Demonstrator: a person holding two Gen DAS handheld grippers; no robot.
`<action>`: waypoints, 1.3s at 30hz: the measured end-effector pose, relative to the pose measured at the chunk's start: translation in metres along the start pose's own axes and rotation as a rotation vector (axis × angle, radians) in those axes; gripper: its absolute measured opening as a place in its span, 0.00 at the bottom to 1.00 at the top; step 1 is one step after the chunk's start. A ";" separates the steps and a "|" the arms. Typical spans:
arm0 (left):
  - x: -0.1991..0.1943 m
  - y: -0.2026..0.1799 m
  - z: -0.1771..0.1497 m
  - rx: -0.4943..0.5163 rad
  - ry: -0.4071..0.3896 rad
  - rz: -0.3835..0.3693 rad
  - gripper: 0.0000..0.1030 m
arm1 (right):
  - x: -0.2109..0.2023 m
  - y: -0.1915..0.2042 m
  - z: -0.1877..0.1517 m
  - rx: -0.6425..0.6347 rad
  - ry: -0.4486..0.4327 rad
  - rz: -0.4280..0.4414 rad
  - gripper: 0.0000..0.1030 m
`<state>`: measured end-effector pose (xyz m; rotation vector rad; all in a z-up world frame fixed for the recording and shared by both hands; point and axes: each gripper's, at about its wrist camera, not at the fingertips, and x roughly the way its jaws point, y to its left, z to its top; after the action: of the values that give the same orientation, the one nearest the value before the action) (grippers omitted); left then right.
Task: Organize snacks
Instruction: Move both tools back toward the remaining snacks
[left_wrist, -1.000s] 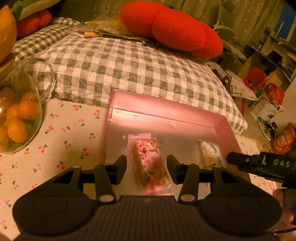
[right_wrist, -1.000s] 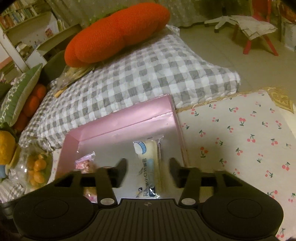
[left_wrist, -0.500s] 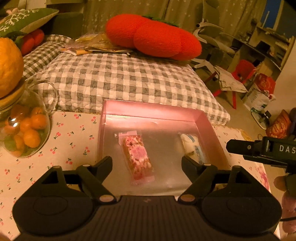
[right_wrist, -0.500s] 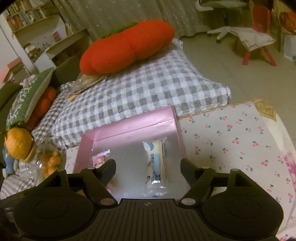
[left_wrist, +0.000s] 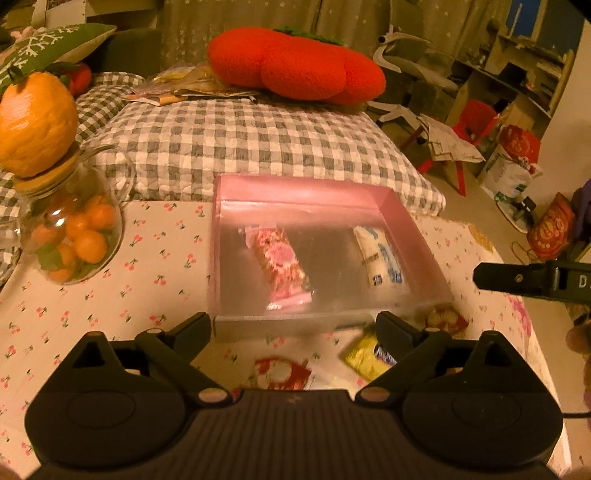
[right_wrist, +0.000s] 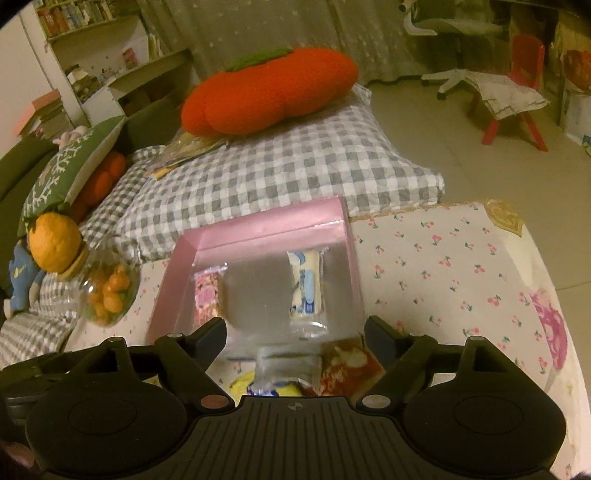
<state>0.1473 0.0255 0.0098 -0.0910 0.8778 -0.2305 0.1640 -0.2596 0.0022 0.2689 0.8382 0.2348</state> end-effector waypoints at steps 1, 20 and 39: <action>-0.001 0.001 -0.003 0.003 0.004 0.002 0.93 | -0.002 -0.001 -0.003 0.001 0.001 0.000 0.82; -0.018 0.017 -0.054 -0.007 -0.015 0.045 0.99 | -0.021 -0.020 -0.051 0.007 0.023 -0.027 0.87; 0.009 0.018 -0.080 0.067 -0.041 0.020 0.99 | 0.001 -0.024 -0.091 -0.200 0.040 -0.096 0.88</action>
<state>0.0940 0.0419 -0.0515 -0.0242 0.8288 -0.2384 0.0981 -0.2694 -0.0643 0.0365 0.8582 0.2333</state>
